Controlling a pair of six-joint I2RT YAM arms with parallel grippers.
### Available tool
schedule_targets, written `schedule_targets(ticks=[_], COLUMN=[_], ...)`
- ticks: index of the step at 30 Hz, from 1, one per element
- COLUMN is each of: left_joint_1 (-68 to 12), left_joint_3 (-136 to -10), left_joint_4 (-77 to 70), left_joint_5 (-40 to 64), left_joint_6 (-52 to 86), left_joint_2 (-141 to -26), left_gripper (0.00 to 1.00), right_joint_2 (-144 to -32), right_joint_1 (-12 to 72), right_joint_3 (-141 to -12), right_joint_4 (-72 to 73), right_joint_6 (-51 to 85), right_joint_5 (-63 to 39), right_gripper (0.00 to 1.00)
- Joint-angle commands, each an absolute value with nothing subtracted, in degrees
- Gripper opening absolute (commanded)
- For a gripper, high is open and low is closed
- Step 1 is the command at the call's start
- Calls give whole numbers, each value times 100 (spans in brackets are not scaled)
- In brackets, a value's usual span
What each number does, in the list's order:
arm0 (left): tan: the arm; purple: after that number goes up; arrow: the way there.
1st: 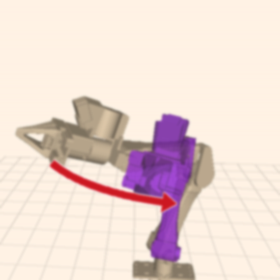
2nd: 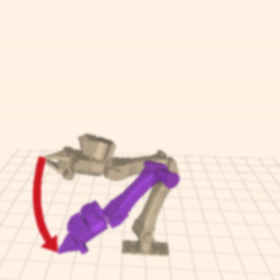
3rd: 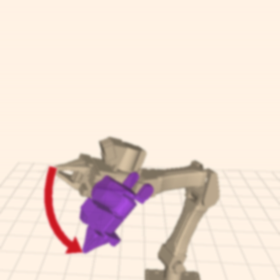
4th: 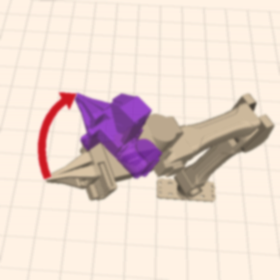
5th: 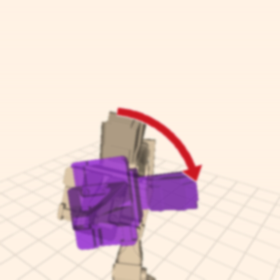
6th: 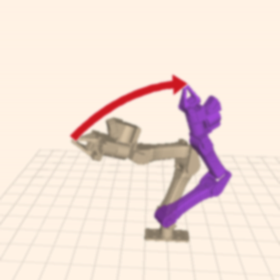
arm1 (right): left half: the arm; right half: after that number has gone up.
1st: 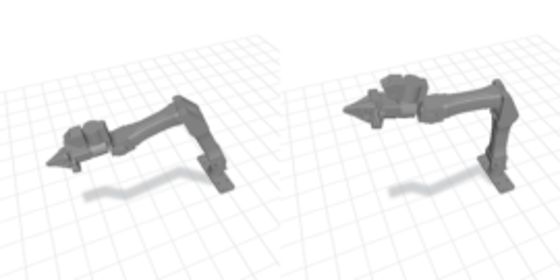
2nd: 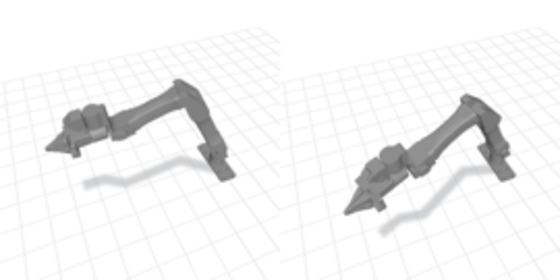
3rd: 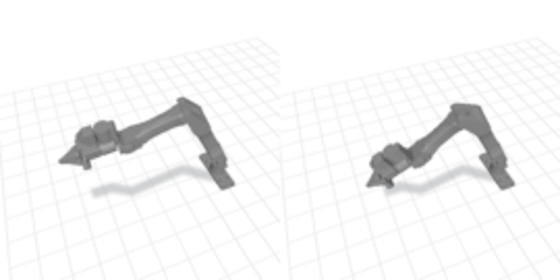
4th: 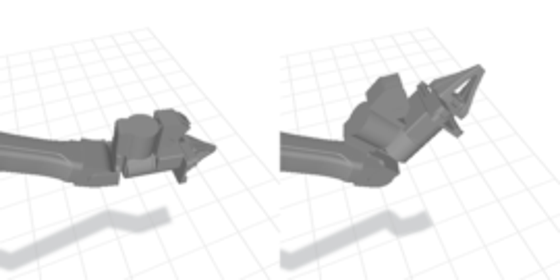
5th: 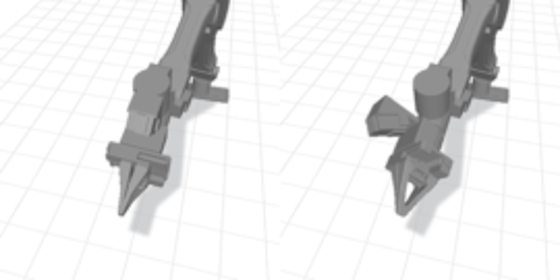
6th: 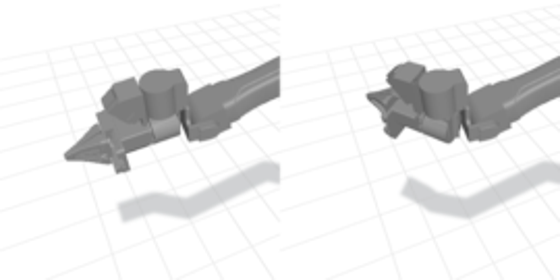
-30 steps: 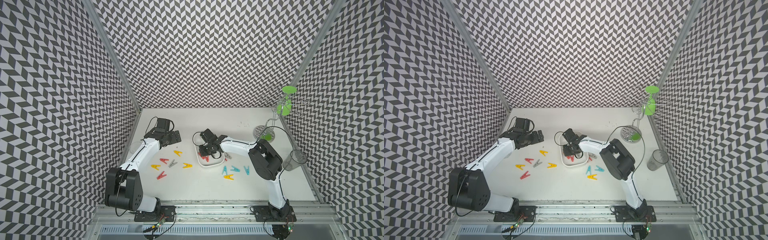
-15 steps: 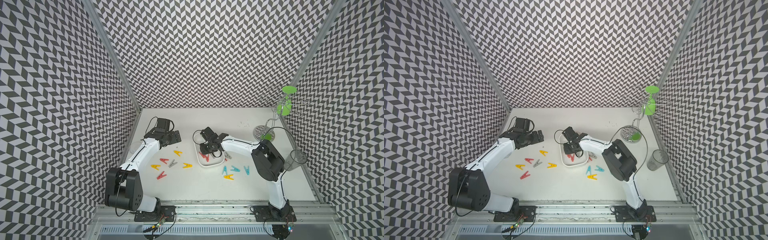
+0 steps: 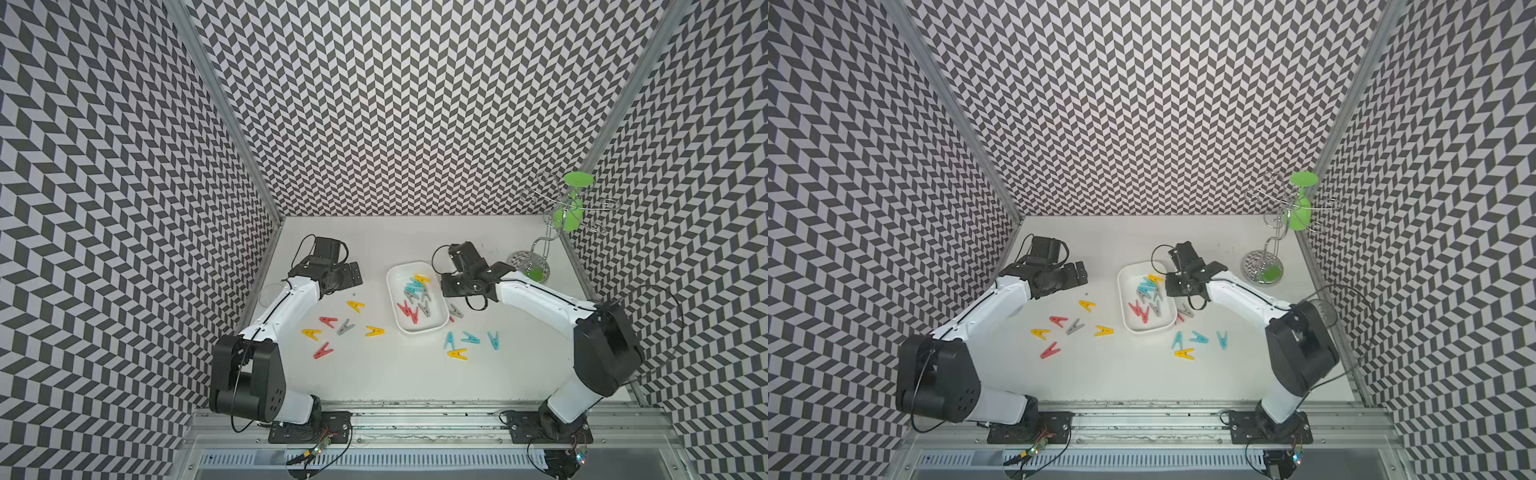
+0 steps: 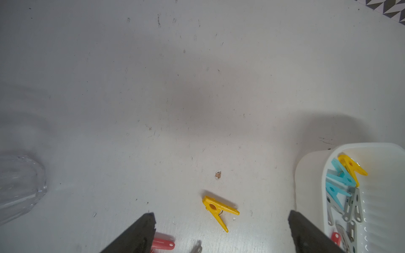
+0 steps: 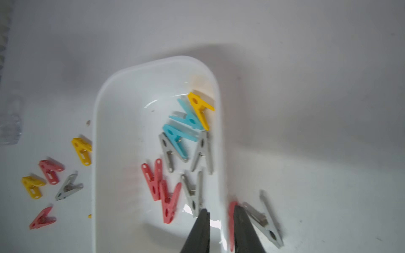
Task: Put the clothespins into the storage box
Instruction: Pick up the clothespin from the center of the board.
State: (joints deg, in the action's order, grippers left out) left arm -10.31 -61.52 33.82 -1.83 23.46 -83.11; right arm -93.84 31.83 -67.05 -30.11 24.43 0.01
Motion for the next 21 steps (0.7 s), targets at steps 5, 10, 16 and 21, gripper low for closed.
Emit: schedule_targets(ticks=[5, 10, 16, 21], left_joint_1=[-1015, -1011, -1015, -1003], left_joint_3=[-6126, -6099, -6022, -5997], left_joint_4=[3240, 3296, 3278, 3272], left_joint_5=[-112, -166, -176, -185], left_joint_6=[2338, 2307, 2320, 2320], left_joint_2=[-8339, -8299, -8232, -8215], left_gripper=[99, 99, 99, 99], right_joint_2=[-9558, -9802, -10076, -10203], right_joint_1=[2952, 2945, 2962, 3052], right_joint_3=[-6326, -6176, -6248, -6212], right_joint_4=[-2963, -2671, -2586, -2545], right_joint_6=[1885, 1774, 1710, 1675], right_joint_5=[55, -8, -157, -167], right_gripper=[24, 24, 24, 28])
